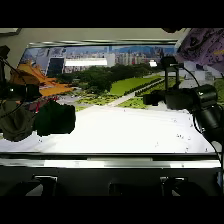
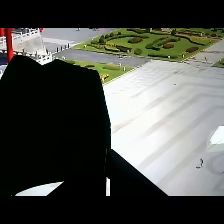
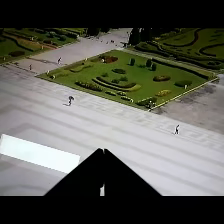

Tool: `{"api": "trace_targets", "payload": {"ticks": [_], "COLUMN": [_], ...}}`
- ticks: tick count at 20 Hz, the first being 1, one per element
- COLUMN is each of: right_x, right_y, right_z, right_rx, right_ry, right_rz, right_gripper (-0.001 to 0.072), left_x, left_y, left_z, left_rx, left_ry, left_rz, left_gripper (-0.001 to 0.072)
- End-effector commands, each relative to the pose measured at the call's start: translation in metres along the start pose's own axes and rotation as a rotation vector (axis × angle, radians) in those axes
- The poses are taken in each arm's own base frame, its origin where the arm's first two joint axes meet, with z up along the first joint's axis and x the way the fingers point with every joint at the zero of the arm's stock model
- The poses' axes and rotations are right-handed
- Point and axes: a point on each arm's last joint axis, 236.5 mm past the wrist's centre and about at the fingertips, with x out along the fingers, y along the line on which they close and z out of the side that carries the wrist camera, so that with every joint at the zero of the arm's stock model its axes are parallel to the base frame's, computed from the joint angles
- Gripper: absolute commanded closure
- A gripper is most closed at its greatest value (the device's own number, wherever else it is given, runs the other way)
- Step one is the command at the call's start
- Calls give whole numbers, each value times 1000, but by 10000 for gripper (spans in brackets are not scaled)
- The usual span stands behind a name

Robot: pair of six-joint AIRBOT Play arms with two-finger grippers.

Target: Fold the clothes and pants, and hang the long-sleeved shirts on hangers.

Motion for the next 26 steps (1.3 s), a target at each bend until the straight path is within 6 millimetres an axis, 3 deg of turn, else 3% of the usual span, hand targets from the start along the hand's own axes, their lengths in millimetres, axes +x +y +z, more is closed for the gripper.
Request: {"api": "trace_targets", "payload": {"ticks": [1,23,25,26], "right_x": [-1,-1,-1,-1], "right_y": [0,0,0,0], "right_z": [1,1,1,1], "right_rx": [-1,0,0,0], "right_ry": [-2,-2,-2,-2], "right_rz": [1,1,1,1], "right_gripper": [683,683,683,683], "left_x": [0,0,1,3], "left_y": [0,1,0,1], "left_z": [0,2,10,5], "left_rx": [-1,0,-7,-40], "left_ry": [-1,-7,-41,-17], "left_rz": [1,1,0,1], "left_gripper": [684,684,663,655]}}
